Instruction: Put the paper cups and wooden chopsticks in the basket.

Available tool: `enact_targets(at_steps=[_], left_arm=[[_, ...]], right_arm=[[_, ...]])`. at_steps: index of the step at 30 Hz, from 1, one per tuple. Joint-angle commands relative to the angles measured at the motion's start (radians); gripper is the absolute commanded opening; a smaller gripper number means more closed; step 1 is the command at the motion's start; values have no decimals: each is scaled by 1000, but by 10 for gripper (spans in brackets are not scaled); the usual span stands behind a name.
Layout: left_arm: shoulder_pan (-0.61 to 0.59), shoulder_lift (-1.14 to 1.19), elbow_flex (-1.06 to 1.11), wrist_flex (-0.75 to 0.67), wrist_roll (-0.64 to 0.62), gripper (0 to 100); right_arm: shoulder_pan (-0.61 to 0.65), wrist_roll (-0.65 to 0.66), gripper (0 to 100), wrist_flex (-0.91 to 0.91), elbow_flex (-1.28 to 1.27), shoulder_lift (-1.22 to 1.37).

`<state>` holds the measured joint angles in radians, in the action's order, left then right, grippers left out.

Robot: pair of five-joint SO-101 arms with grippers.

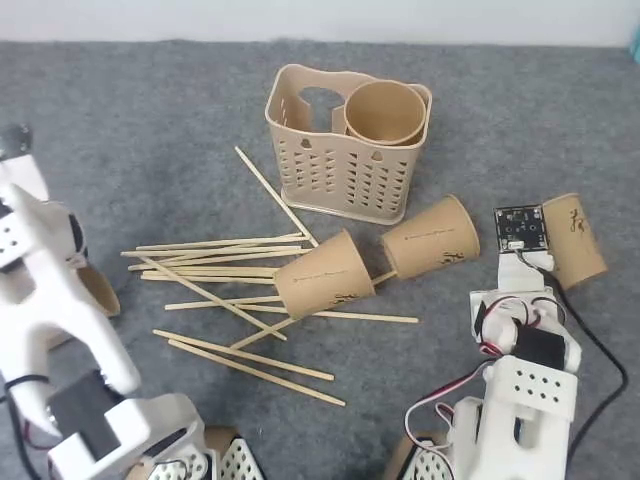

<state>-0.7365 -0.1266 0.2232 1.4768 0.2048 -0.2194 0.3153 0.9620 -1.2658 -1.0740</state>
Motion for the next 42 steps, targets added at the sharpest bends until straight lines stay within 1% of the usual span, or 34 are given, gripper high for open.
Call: enact_targets(at_steps=[1,4,7,12,14,17,19,22,24,33,39,42], left_arm=[[5,-31,-145,87,-32,10],[3,-31,-185,127,-37,11],[-8,-31,-189,129,-31,31],[-89,-31,-186,120,-34,175],[-117,-31,-177,110,-31,201],[-127,-31,-111,61,20,198],[-115,-31,-22,11,54,193],[-98,-31,85,-83,63,177],[-97,-31,114,-127,61,175],[-84,-21,142,-157,68,174],[-92,-29,274,-269,71,173],[-106,-31,300,-281,112,173]], right_arm=[[1,-11,19,-19,6,-24],[1,-11,20,-19,6,-24],[1,-11,20,-19,6,-24],[4,-9,20,-19,6,-24],[5,-9,20,-19,5,-24],[5,-3,20,-19,5,-24],[5,28,20,-19,2,-24],[5,37,20,-19,2,-24],[5,38,20,-19,2,-24],[5,38,20,-16,0,-24],[7,38,20,-13,0,-24],[7,38,20,-12,0,-24]])
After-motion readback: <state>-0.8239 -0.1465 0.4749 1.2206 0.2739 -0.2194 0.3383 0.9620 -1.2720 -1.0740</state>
